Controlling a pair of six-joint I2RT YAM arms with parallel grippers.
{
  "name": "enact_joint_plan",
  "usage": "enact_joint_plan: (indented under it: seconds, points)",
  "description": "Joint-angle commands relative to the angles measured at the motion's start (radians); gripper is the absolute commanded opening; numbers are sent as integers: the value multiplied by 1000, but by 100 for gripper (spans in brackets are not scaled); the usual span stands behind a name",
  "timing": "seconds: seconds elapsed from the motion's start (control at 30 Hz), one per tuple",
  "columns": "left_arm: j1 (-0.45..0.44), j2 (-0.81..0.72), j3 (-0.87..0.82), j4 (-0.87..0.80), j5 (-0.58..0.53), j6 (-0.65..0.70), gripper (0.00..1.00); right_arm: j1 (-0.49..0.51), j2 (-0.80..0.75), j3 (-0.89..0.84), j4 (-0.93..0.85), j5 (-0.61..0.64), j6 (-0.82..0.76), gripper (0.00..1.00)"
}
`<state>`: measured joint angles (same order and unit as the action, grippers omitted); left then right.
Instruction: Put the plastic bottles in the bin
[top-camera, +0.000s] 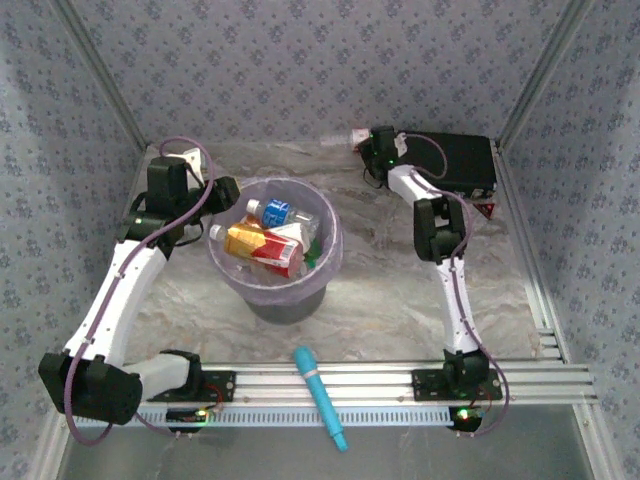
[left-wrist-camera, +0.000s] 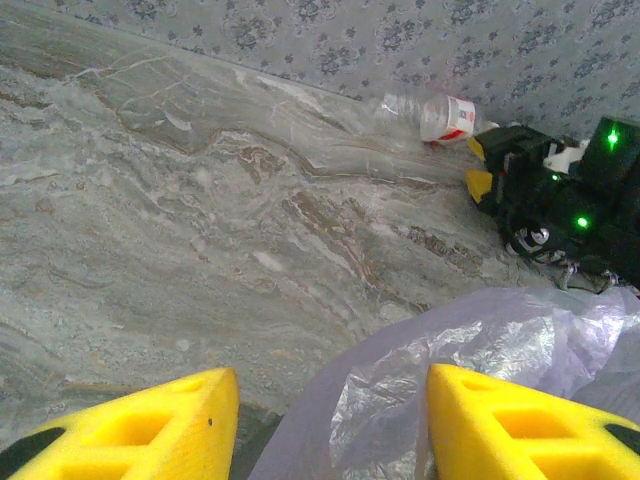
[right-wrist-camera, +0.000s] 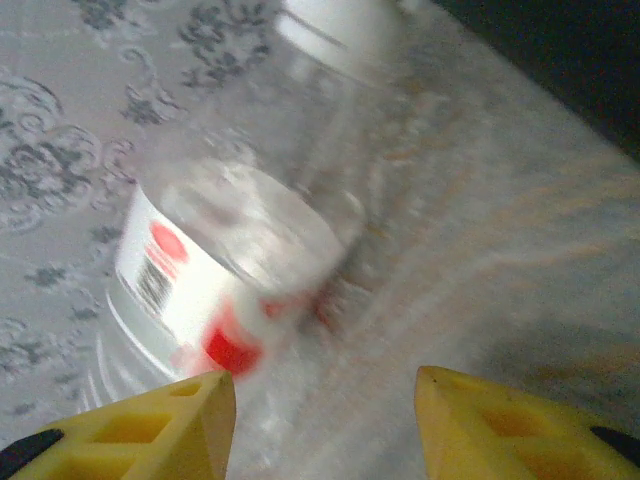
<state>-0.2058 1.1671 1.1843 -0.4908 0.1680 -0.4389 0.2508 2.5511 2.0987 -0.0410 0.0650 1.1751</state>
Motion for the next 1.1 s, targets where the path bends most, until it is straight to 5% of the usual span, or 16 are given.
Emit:
enact_joint_plan:
  seconds: [0.0,0.17,0.27,0.47,0.77,1.07]
  points:
    - [-6,-19,28,-27,3,12,53,-7,-162,-157,83,-47,-81,51]
    - [-4,-26,24,-22,7,11,53,-5,-300,-316,114,-64,-147,55]
    - [-4,-27,22,-19,12,10,53,-16,-263,-237,61,-90,-129,65]
    - [-4,-37,17,-18,6,6,53,-15,-116,-79,43,-65,-44,71]
    - [-4,-33,24,-28,-3,12,53,1,162,398,-194,-5,-24,84]
    - [-3,-26,23,-17,0,9,54,8,300,548,-186,80,7,96]
